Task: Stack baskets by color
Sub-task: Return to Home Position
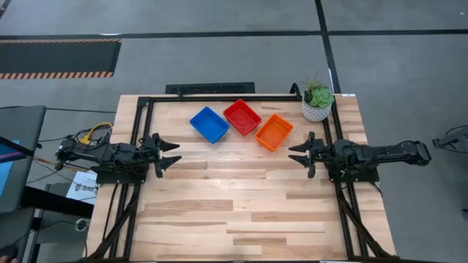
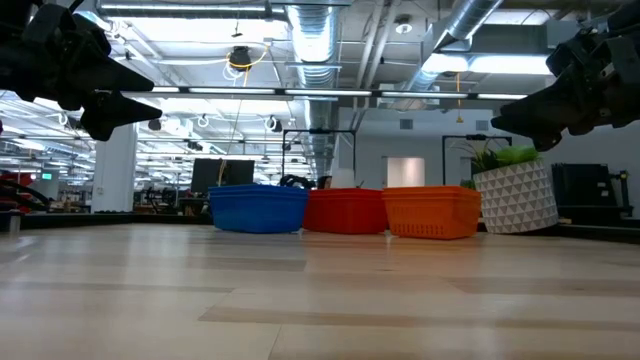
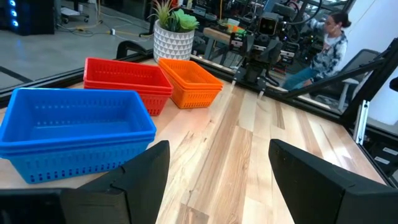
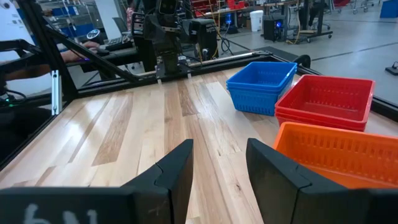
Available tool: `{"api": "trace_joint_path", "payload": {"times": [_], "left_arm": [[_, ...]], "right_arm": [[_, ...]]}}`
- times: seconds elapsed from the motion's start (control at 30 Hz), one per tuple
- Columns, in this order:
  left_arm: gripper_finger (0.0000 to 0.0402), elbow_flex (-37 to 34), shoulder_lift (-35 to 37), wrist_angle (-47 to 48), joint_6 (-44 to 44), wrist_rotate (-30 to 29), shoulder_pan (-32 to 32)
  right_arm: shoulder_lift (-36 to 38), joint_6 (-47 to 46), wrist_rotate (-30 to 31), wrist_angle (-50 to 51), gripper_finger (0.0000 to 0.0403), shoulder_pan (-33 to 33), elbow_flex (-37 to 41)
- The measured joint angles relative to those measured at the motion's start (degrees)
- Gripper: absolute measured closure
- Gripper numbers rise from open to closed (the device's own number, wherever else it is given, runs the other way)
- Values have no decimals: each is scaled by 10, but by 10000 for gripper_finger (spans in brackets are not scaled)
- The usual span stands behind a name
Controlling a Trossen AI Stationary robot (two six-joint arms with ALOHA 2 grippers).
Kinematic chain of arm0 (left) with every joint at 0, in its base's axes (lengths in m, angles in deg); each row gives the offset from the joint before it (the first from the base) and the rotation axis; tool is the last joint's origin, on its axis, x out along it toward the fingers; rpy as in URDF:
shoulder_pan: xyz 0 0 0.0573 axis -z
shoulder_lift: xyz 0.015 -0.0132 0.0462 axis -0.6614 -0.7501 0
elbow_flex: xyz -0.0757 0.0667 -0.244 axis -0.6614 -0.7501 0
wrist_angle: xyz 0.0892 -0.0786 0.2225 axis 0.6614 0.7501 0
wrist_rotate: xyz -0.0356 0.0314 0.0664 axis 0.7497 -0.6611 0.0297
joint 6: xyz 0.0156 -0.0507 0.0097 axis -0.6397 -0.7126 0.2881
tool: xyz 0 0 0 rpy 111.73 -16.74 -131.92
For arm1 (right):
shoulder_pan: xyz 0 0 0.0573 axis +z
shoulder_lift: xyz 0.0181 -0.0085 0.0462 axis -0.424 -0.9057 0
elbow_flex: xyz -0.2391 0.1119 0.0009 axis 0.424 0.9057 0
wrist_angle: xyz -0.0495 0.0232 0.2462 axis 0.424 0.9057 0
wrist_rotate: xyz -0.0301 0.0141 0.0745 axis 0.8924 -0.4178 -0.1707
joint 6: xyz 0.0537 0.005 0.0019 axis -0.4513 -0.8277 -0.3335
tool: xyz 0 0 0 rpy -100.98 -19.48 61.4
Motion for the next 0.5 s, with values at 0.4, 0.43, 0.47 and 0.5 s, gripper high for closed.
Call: {"api": "trace_joint_path", "payload": {"times": [0.4, 0.43, 0.47, 0.5], "left_arm": [[139, 0, 0, 0, 0, 0, 0], [139, 0, 0, 0, 0, 0, 0], [139, 0, 0, 0, 0, 0, 0], [139, 0, 0, 0, 0, 0, 0]], "right_arm": [[0, 0, 0, 0, 230, 0, 0], [0, 0, 0, 0, 231, 0, 0], [0, 0, 0, 0, 232, 0, 0], [0, 0, 0, 0, 233, 0, 0]]}}
